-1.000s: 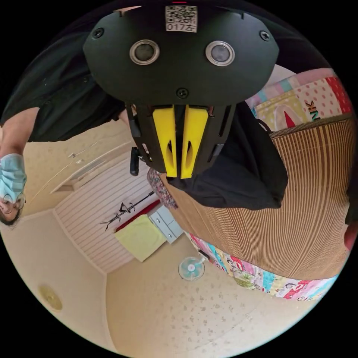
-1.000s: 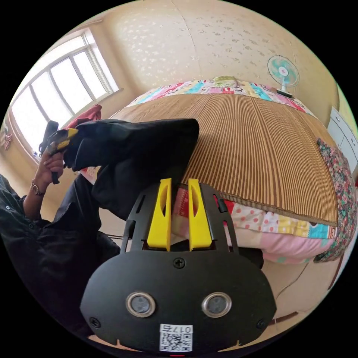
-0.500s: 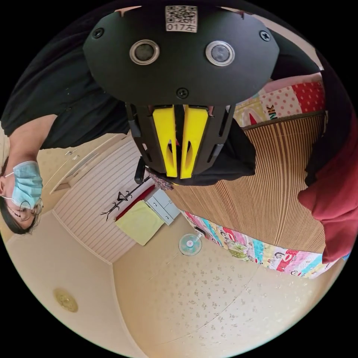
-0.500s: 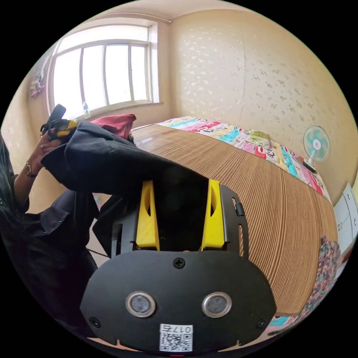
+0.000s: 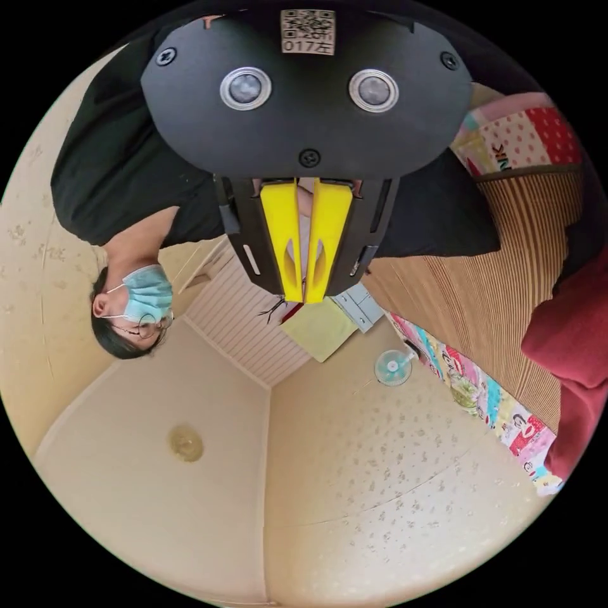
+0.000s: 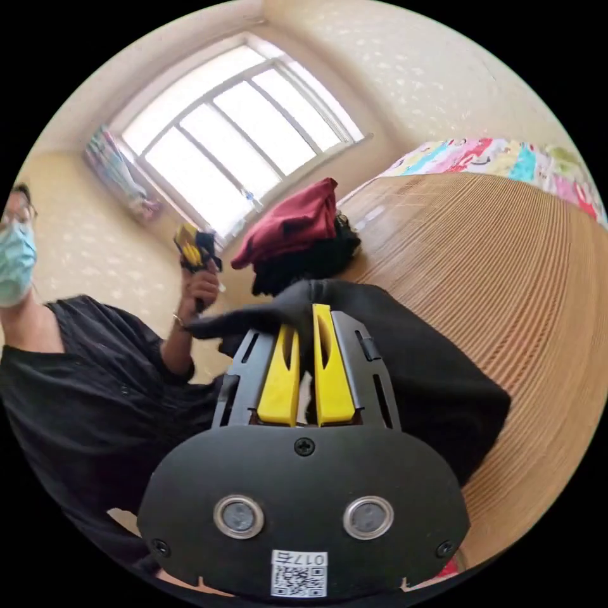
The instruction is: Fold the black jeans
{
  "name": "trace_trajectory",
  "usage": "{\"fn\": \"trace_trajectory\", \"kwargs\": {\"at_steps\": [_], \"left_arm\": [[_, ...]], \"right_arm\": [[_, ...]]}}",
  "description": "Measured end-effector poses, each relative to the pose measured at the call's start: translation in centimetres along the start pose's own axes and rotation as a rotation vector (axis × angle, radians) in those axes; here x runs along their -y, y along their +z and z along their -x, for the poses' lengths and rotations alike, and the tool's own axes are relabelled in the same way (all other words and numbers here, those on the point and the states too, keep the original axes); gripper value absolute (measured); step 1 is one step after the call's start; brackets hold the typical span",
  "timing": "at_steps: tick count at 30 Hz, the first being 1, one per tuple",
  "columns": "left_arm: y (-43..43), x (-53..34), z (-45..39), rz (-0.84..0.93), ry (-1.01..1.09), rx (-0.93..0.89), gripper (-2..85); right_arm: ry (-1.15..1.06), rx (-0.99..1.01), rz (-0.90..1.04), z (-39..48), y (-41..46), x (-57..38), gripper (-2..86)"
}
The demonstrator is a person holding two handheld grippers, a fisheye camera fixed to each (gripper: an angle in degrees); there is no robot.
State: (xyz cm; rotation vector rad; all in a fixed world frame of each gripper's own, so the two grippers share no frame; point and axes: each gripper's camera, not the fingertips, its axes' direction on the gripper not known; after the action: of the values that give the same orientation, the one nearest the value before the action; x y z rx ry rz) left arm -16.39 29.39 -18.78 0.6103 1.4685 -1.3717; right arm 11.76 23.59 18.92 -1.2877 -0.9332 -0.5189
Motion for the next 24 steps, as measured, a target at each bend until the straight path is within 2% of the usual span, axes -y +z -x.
{"fn": "trace_trajectory", "kwargs": {"at_steps": [1, 3, 5, 8, 15, 19, 21, 24], "left_arm": [[-0.2, -0.2, -0.7, 0.056, -0.007, 0.115, 6.3], [-0.3, -0.9, -2.1, 0.116, 0.024, 0.230, 9.0], [-0.1, -2.0, -3.6, 0.153, 0.069, 0.246, 9.3], [1.2, -4.1, -4.9, 0.218, 0.098, 0.170, 9.1], [6.6, -9.5, -6.0, 0.330, 0.082, 0.367, 12.5], [10.9, -11.2, -8.3, 0.411, 0.190, 0.411, 13.3], [11.6, -11.4, -9.9, 0.376, 0.233, 0.404, 14.4], [11.2, -10.9, -11.6, 0.277, 0.275, 0.335, 15.4]], "right_arm": [[0.046, 0.080, -0.064, -0.9, -0.5, -0.5, 5.3], [0.095, 0.152, -0.164, -1.6, -1.7, -0.8, 5.2], [0.130, 0.189, -0.272, -2.0, -3.4, -0.5, 5.1], [0.118, 0.235, -0.387, -1.2, -6.4, 0.9, 4.9], [-0.047, 0.219, -0.504, 6.3, -12.1, 2.5, 4.5], [-0.154, 0.286, -0.655, 11.7, -16.1, 1.4, 4.5], [-0.221, 0.278, -0.736, 14.6, -18.7, 1.0, 4.5], [-0.391, 0.145, -0.853, 21.3, -22.9, -0.2, 4.4]]}}
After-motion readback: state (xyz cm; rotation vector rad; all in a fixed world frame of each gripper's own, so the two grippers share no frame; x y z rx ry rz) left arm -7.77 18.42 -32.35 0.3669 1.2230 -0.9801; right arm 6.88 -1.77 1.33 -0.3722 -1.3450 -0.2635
